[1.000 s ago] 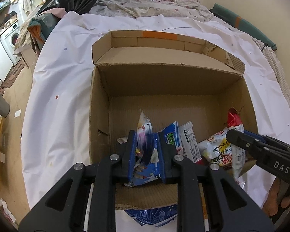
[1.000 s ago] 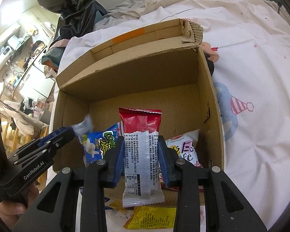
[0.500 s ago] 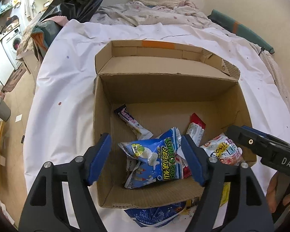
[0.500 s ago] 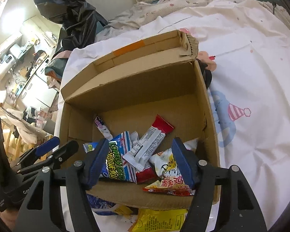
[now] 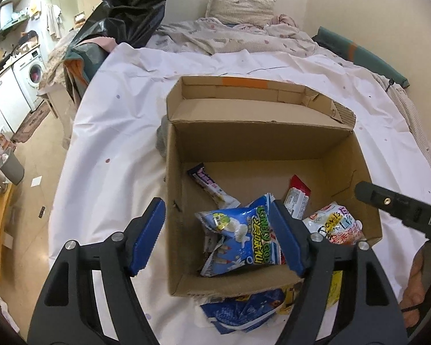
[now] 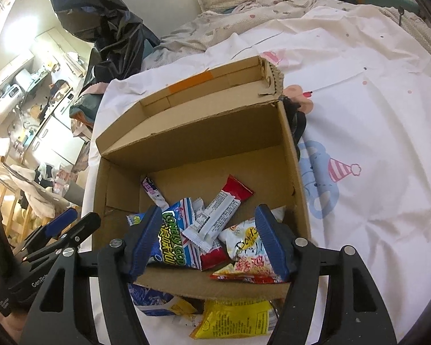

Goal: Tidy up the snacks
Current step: 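Move both grippers back down to the snacks in front of the box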

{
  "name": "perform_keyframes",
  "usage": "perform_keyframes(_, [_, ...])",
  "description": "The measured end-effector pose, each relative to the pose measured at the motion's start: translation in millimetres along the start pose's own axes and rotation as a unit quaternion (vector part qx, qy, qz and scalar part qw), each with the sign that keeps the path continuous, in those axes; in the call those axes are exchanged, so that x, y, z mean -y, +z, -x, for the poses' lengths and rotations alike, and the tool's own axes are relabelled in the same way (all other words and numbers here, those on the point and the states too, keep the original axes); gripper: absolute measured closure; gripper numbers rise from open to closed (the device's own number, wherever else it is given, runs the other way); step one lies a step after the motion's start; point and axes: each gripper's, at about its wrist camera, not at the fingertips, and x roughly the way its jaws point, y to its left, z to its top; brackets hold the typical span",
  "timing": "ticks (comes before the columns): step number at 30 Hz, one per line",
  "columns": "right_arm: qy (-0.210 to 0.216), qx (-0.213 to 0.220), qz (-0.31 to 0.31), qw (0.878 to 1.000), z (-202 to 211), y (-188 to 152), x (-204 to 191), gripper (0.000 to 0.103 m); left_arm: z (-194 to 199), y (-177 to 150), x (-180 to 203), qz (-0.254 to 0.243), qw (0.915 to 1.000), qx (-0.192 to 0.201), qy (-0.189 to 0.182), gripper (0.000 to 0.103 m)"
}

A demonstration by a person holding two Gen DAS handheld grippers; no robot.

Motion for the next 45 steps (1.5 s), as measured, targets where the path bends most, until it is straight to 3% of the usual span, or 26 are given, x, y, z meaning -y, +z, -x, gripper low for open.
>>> perform_keyframes(10, [-0.006, 0.006, -0.003, 1.0, 32.2, -22.5, 2.6, 0.033, 22.9, -15.2, -17.1, 0.03, 0.9995, -0.004, -0.012, 0.031])
perform_keyframes(14, [-0.004, 0.005, -0.017, 1.0, 41.6, -34.4, 7.2, 0.027, 33.5, -23.5, -25.7, 0.047, 0.9987, -0.003, -0.016, 0.031])
perform_keyframes(18, [0.0, 0.014, -0.035, 0.999, 52.8, -45.8, 11.0, 0.015, 40.6, -32.2, -31.8, 0.06, 0.9981, -0.006, -0.017, 0.011])
perform_keyframes(21, [-0.002, 0.014, -0.048, 0.999, 57.0, -52.4, 14.4, 0.01, 43.6, -39.7, -33.3, 0.062, 0.9977, -0.012, -0.022, 0.009])
perform_keyframes(23, [-0.006, 0.01, -0.056, 0.998, 58.0, -57.6, 17.0, 0.005, 43.2, -46.3, -34.5, 0.062, 0.9976, -0.023, -0.019, 0.009])
perform_keyframes(33, [-0.021, -0.022, -0.067, 0.997, 53.0, -79.7, 30.6, 0.005, 10.9, -74.7, -48.5, 0.099, 0.9881, -0.116, -0.018, 0.009])
perform_keyframes(37, [-0.024, -0.03, -0.077, 0.996, 48.4, -80.7, 34.8, 0.005, -14.1, -88.3, -32.8, 0.091, 0.982, -0.163, -0.028, 0.009])
perform_keyframes(42, [-0.026, -0.033, -0.077, 0.996, 45.9, -80.0, 35.8, 0.005, -34.8, -101.0, 0.7, 0.08, 0.9786, -0.183, -0.051, 0.009])
perform_keyframes(45, [-0.026, -0.031, -0.081, 0.996, 46.6, -79.1, 37.7, 0.005, -53.8, -107.0, 13.8, 0.082, 0.9758, -0.198, -0.043, 0.009])
